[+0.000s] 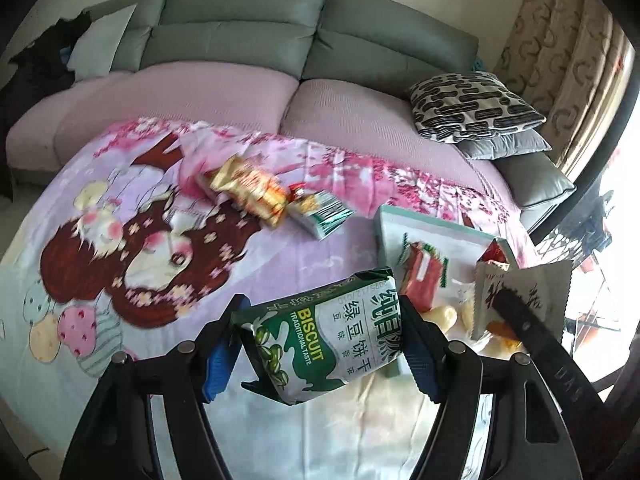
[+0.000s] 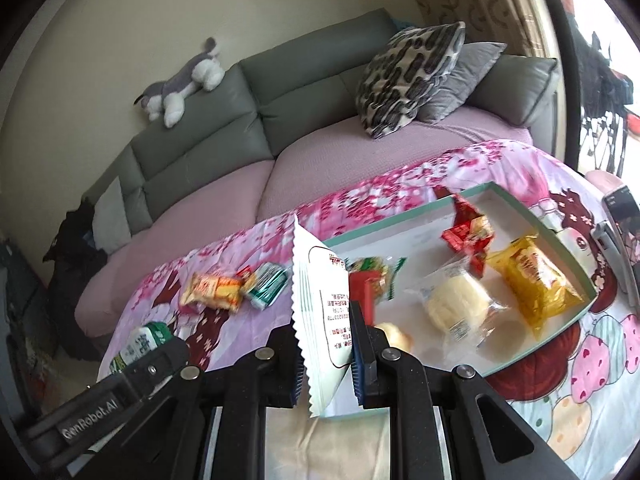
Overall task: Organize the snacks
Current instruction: 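Carry the biscuit box and white pastry bag over the tray with both tools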
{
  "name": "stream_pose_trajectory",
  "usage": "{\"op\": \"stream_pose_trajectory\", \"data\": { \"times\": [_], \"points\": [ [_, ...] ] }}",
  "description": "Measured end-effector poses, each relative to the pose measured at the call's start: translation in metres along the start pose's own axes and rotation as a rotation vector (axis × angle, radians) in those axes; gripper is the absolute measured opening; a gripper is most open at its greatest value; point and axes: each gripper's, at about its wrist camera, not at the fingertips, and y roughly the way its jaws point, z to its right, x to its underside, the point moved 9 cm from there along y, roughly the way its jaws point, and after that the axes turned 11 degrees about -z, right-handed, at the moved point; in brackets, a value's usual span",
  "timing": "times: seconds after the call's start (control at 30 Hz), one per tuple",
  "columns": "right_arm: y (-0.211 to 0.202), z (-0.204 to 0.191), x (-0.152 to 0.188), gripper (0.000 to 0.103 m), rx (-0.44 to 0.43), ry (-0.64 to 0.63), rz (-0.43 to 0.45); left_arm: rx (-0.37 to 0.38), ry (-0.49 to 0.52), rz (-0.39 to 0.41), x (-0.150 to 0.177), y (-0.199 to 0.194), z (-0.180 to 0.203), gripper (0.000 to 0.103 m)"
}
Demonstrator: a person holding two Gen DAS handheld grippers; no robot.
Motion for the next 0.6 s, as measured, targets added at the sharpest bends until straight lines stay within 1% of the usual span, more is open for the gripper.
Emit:
{"op": "stream_pose_trajectory", "data": {
  "times": [0.2, 0.33, 0.47, 0.6],
  "points": [
    [-0.005, 0.028, -0.010, 0.020, 0.010, 0.062, 0.033, 0.010, 0.045, 0.015, -0.014, 0.006, 0.041, 0.074],
    [-0.010, 0.044, -0.010, 0.020, 0.013, 0.104, 0.050, 0.017, 0.085, 0.027, -0.019, 0.006, 0.066, 0.074],
    [-0.014, 0.053, -0.010, 0.020, 0.026, 0.116, 0.064, 0.026, 0.095, 0.030, -0.021, 0.008, 0.076, 0.074],
    [-0.014, 0.064, -0.013, 0.020, 0.046, 0.140, 0.069, 0.044, 0.100, 0.021, -0.025, 0.018, 0.084, 0.074]
  ]
}}
